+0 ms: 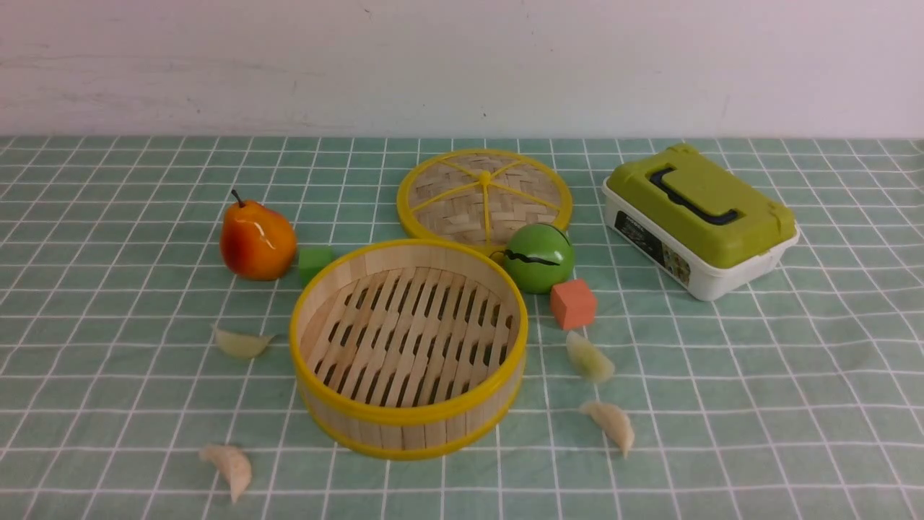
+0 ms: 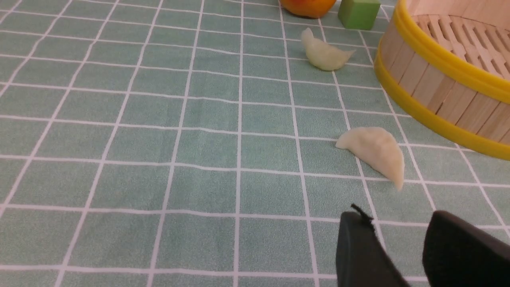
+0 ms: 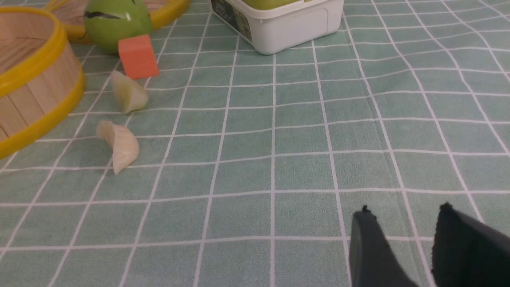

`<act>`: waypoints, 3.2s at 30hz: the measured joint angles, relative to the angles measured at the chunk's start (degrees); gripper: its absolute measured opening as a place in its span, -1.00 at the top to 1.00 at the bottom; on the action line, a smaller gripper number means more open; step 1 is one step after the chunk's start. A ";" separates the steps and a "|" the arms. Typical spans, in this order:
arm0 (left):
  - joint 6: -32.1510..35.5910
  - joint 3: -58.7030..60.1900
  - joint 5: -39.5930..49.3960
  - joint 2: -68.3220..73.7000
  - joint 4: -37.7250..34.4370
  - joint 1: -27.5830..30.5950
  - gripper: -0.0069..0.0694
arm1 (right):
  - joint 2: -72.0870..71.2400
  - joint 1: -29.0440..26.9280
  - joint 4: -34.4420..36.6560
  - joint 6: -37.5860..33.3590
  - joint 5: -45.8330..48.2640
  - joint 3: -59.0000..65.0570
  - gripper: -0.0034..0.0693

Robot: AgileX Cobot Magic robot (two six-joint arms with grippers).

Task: Put the dumplings into the steamer on the table with the blue tablecloth.
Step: 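Reach for and grasp a dumpling on the table with the left gripper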

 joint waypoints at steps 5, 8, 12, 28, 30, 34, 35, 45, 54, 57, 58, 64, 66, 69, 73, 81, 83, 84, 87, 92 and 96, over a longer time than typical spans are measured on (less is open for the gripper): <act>0.00 0.00 0.00 0.00 0.00 0.00 0.20 | 0.00 0.00 0.00 0.00 0.00 0.00 0.25; 0.00 0.00 0.00 0.00 0.00 0.00 0.20 | 0.00 0.00 0.00 0.00 0.00 0.00 0.25; 0.00 0.00 0.00 0.00 0.00 0.00 0.20 | 0.00 0.00 0.00 0.00 0.00 0.00 0.25; 0.17 0.07 -35.54 0.00 0.26 0.00 0.20 | 0.00 0.00 0.98 0.10 -20.87 0.54 0.25; 0.23 0.07 -41.23 0.00 0.30 0.00 0.20 | 0.00 0.00 1.32 1.22 -27.66 0.54 0.25; -0.08 0.07 -51.49 0.00 0.37 0.00 0.20 | 0.00 0.00 2.29 8.59 -40.34 0.54 0.25; -1.04 0.07 -54.01 0.00 0.37 0.00 0.20 | 0.00 0.00 2.51 11.04 -42.04 0.54 0.25; -25.58 -5.91 -52.98 0.64 0.74 0.00 0.39 | 1.09 0.00 3.17 20.49 -43.72 -5.00 0.75; -27.05 -33.47 -29.54 21.17 12.63 0.00 0.86 | 19.99 0.00 3.13 1.74 -27.45 -23.69 0.92; -28.86 -35.57 -25.11 30.78 11.55 0.00 0.86 | 28.69 0.00 3.40 -3.44 -14.78 -28.21 0.92; -30.85 -35.57 -22.18 34.74 10.07 0.00 0.86 | 31.33 0.00 4.01 -3.89 -10.32 -29.44 0.92; -33.44 -35.46 -4.01 52.98 2.16 -2.65 0.86 | 43.95 0.00 12.49 -9.17 7.53 -33.25 0.91; -30.06 -35.46 -1.29 57.92 -1.49 -5.81 0.86 | 47.53 0.00 16.53 -13.57 10.09 -33.35 0.91; -24.27 -35.46 -0.30 63.23 -6.64 -10.37 0.86 | 51.02 0.22 22.77 -20.47 11.11 -33.35 0.91; -17.40 -38.21 2.15 69.83 -12.02 -14.91 0.86 | 55.44 2.86 30.85 -32.26 10.74 -33.44 0.91; -17.40 -47.93 12.50 77.42 -9.05 -15.25 0.66 | 63.31 11.20 33.92 -41.21 10.74 -33.72 0.91; -17.97 -48.66 14.01 78.71 -7.06 -15.25 0.53 | 64.62 12.42 33.57 -41.22 11.79 -33.81 0.91; -18.79 -48.91 14.85 80.30 -4.90 -15.25 0.36 | 65.99 13.51 32.75 -41.22 13.62 -34.26 0.91; -21.89 -49.03 15.07 83.61 0.19 -15.25 0.02 | 68.02 14.78 31.98 -41.27 16.14 -35.05 0.91; -29.45 -49.09 12.75 89.34 7.47 -15.25 -0.26 | 68.69 15.03 31.85 -41.27 16.25 -35.49 0.90; -35.94 -49.22 8.90 93.88 12.37 -15.25 -0.29 | 68.69 15.03 32.24 -41.27 16.17 -35.49 0.90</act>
